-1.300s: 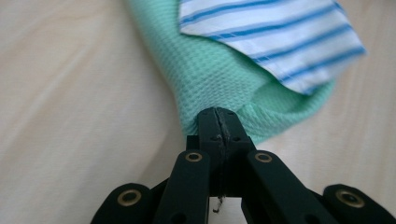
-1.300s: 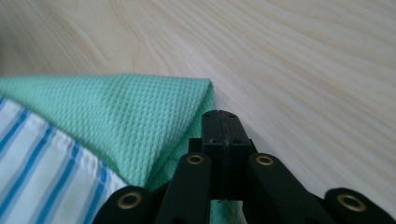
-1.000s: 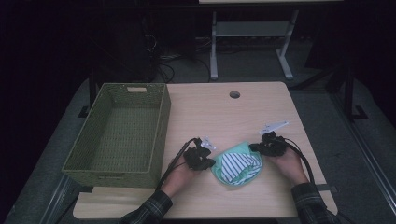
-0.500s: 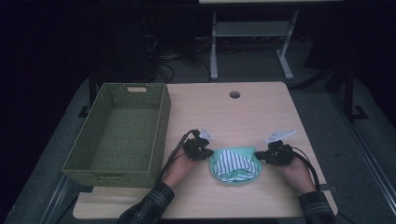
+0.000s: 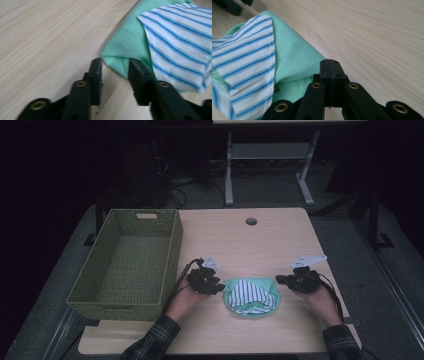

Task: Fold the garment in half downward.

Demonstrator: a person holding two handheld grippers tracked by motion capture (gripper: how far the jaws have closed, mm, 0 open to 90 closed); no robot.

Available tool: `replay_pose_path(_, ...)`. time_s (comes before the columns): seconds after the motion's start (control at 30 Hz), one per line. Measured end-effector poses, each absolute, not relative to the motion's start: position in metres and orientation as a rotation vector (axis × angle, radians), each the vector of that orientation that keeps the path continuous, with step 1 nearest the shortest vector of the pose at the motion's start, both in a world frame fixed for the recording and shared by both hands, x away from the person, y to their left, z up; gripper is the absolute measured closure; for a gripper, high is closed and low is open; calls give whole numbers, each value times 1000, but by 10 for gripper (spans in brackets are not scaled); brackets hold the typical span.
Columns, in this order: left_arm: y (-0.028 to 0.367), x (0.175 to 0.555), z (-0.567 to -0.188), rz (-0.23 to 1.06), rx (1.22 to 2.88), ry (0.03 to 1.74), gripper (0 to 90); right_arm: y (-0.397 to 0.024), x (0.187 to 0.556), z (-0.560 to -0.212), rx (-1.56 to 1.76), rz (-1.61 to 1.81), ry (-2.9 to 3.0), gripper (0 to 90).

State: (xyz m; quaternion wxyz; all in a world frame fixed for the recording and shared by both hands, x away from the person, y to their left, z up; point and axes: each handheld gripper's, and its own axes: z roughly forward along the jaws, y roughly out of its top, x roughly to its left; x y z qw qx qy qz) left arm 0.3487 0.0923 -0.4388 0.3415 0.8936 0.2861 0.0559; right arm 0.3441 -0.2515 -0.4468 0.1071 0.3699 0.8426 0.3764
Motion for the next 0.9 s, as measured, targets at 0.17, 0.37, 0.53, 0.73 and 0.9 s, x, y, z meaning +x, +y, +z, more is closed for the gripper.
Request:
replay_pose_path(0.17, 97, 335, -436, 136, 2325, 737, 447, -249, 355, -444, 1079, 1141, 2437, 894)
replay_pose_path(0.37, 100, 321, -439, 130, 2327, 722, 321, -241, 373, -451, 1099, 1104, 2456, 895)
replay_pose_path(0.53, 103, 312, -440, 127, 2327, 702, 262, -236, 377, -458, 1091, 1080, 2486, 894)
replay_pose_path(0.73, 100, 305, -444, 129, 2349, 692, 251, -235, 376, -463, 1092, 1073, 2512, 895)
replay_pose_path(0.9, 97, 305, -447, 141, 2363, 689, 251, -237, 373, -464, 1066, 1057, 2537, 895)
